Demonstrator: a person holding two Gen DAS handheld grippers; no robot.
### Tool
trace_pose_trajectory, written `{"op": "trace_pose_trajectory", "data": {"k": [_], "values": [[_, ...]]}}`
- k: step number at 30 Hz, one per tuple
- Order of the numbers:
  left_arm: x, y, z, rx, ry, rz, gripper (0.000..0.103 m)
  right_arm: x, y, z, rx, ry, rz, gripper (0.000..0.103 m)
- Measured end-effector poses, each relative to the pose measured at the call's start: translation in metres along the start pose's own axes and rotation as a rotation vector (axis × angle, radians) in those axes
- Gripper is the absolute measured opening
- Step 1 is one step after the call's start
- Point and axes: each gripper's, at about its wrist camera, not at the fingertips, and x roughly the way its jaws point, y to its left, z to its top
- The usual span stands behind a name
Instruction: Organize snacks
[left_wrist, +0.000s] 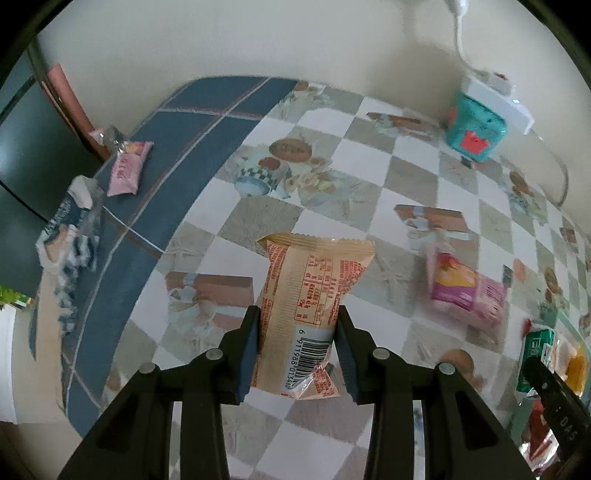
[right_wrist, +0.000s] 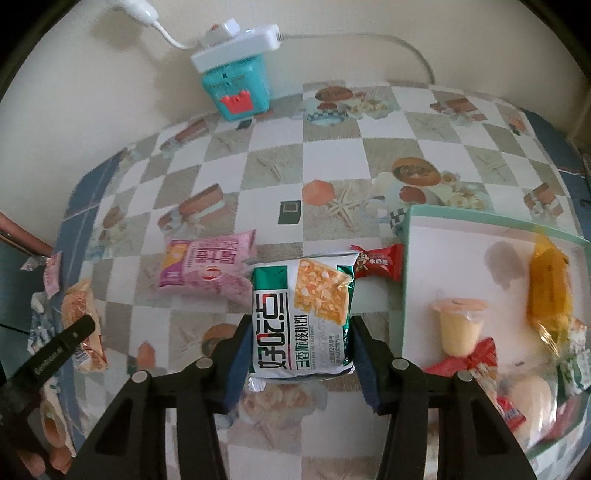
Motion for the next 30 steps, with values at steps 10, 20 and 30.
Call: {"op": "trace_pose_trajectory", "data": {"k": [10, 20, 30], "values": [[-0.057, -0.019, -0.029, 0.045, -0.066, -0.004, 0.041, -0.056, -0.008, -0.025, 0.036, -0.06, 0.018, 0.053], [-0.087, -0.052, -0.066, 0.058, -0.086, -0.04, 0.041, -0.081, -0.034, -0.057, 0.077, -0.072, 0.019, 0.053], [-0.099, -0.094, -0.083, 0.127, -0.093, -0.053, 0.041, -0.097, -0.074, -0.051, 0.141, -0.112, -0.013, 0.053]]}}
